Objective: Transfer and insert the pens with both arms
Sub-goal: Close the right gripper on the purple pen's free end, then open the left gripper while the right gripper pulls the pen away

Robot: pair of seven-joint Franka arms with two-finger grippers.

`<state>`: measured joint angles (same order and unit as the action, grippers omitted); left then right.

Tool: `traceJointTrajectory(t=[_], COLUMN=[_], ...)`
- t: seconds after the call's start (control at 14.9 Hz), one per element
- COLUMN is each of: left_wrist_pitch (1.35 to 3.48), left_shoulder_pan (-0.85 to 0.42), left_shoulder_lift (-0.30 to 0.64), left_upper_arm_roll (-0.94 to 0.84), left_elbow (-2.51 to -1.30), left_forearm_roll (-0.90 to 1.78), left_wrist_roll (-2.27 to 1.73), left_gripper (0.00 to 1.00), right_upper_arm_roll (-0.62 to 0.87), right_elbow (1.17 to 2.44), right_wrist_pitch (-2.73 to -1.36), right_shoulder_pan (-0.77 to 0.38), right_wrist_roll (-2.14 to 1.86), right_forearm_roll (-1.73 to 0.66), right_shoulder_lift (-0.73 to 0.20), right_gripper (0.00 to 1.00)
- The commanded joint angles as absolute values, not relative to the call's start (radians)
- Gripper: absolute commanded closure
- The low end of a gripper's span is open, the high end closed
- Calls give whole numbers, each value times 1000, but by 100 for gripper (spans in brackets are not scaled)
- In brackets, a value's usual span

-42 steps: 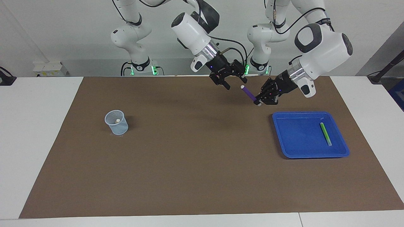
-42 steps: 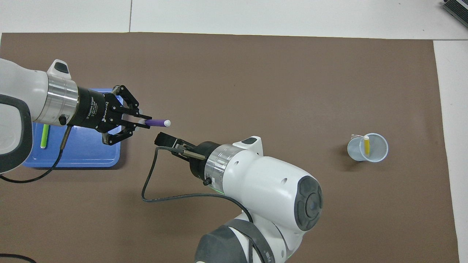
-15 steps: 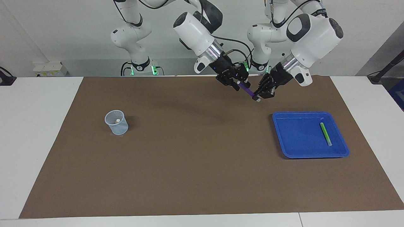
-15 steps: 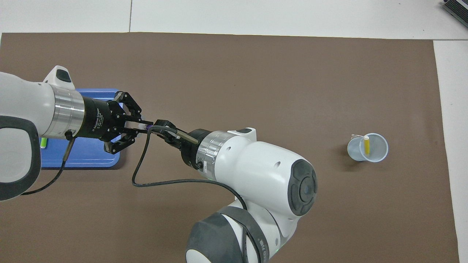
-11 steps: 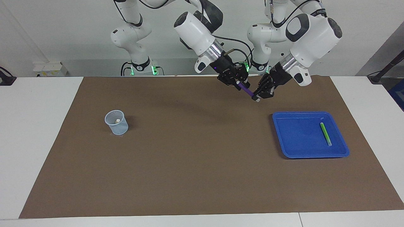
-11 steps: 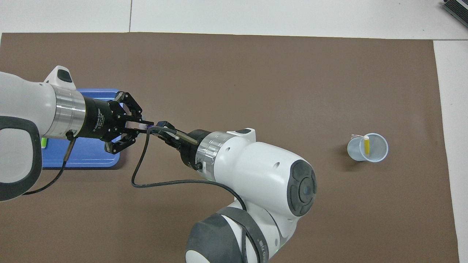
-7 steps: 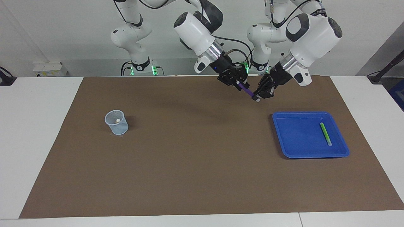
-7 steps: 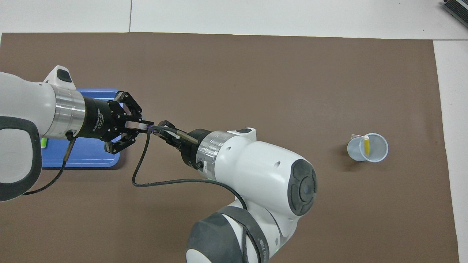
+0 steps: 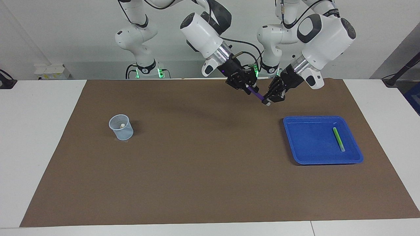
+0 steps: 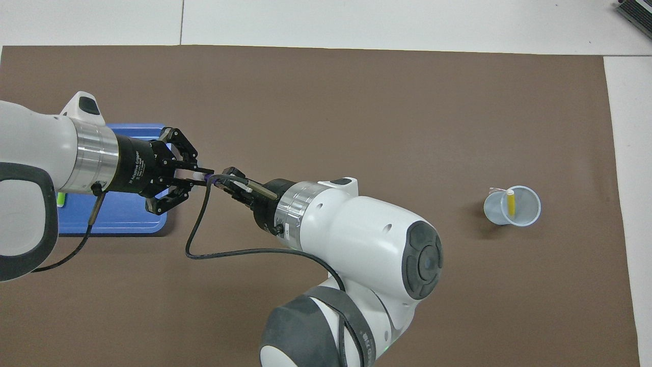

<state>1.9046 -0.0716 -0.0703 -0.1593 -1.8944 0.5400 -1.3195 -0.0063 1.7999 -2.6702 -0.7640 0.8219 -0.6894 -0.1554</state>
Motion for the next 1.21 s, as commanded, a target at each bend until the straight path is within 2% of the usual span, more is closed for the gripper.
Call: traceJointTrajectory(t=[0.0,0.13,0.54,0.6,0.67,0.74,1.14], left_wrist_pitch=[1928,1931,1927,1927,1925,1919,1917], left_shoulder_pan=[-87,-87,-87,-87,-86,-84,-80], left_shoulder_lift=[-106,-106,-106,-106,-107,-107,-114], left_upper_arm_roll=[-147,-147,-147,-147,-147,-147,-147], left_elbow=[-1930,-1930,-1928,-1928,-1928,-1928,-1928], left_forearm_roll=[528,528,528,528,528,528,528], left_wrist_roll=[-1342,-1342,-1341,-1339,-1347,-1344,-1336], left_gripper=[100,100,100,87,25,0,0], right_upper_arm_roll=[0,0,-2,0,-2,-2,-2], right_elbow=[1789,1792,1805,1805,1805,1805,1821], right_wrist_pitch=[-2661,-2661,-2658,-2660,-2660,-2660,-2616], right_shoulder_pan=[-755,-749,-721,-721,-719,-718,-667], right_wrist_roll=[841,841,839,839,839,839,754], right_forearm_roll=[-676,-676,-683,-683,-683,-683,-683], right_shoulder_lift=[-167,-167,-164,-164,-164,-164,-160], right_gripper=[77,84,91,92,92,92,92])
